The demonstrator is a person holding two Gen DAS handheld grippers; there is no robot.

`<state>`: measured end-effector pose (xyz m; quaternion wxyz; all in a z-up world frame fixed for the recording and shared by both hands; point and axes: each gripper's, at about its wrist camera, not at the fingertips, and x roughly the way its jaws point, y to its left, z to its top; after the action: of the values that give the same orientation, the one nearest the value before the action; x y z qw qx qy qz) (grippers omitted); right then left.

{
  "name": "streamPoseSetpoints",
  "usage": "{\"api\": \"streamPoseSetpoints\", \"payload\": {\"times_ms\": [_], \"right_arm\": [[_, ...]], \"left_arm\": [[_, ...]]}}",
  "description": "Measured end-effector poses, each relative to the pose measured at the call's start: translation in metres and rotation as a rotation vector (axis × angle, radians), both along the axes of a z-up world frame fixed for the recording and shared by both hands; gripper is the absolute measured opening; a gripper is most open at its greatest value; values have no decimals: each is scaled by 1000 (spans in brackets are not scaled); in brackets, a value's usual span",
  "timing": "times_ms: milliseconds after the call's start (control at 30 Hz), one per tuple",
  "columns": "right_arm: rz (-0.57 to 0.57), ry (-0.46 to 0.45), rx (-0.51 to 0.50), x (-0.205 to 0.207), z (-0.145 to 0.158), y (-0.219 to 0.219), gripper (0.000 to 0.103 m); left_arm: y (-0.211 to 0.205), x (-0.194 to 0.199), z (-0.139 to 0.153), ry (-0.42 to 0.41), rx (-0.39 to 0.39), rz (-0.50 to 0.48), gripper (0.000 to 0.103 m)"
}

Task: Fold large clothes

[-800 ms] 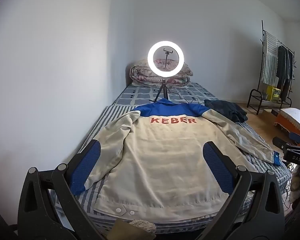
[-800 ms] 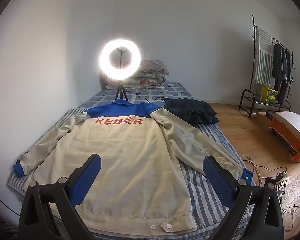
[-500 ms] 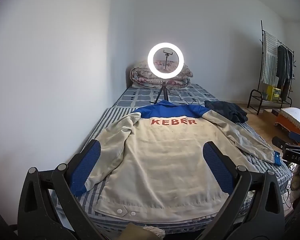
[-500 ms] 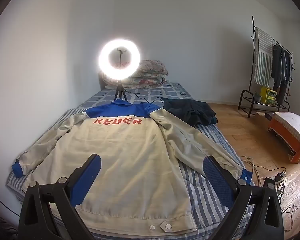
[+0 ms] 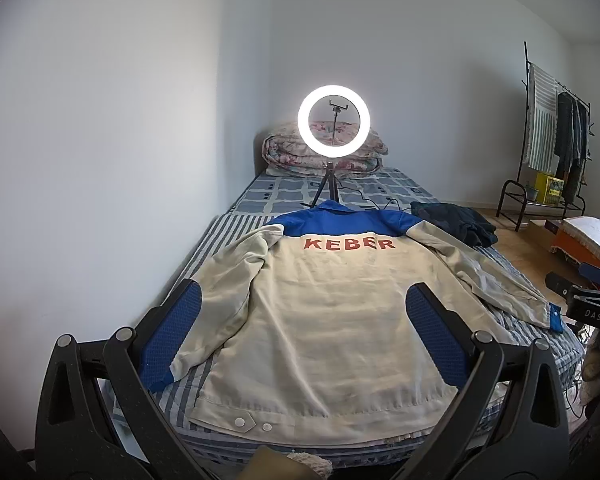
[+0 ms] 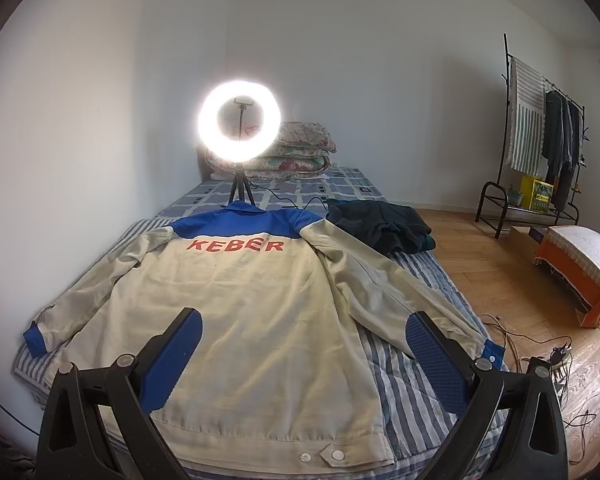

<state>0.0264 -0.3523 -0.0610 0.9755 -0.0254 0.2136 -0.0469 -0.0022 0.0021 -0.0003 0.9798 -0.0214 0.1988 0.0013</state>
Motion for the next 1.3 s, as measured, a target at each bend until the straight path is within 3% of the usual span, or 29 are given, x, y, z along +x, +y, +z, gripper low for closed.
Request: {"api": "streamPoseSetpoints", "payload": {"times_ms": [1300], "right_arm": [[-2, -3, -16, 1, 4, 5, 103]], "left_arm": [[-2, -2, 9, -5, -7, 7, 103]]}}
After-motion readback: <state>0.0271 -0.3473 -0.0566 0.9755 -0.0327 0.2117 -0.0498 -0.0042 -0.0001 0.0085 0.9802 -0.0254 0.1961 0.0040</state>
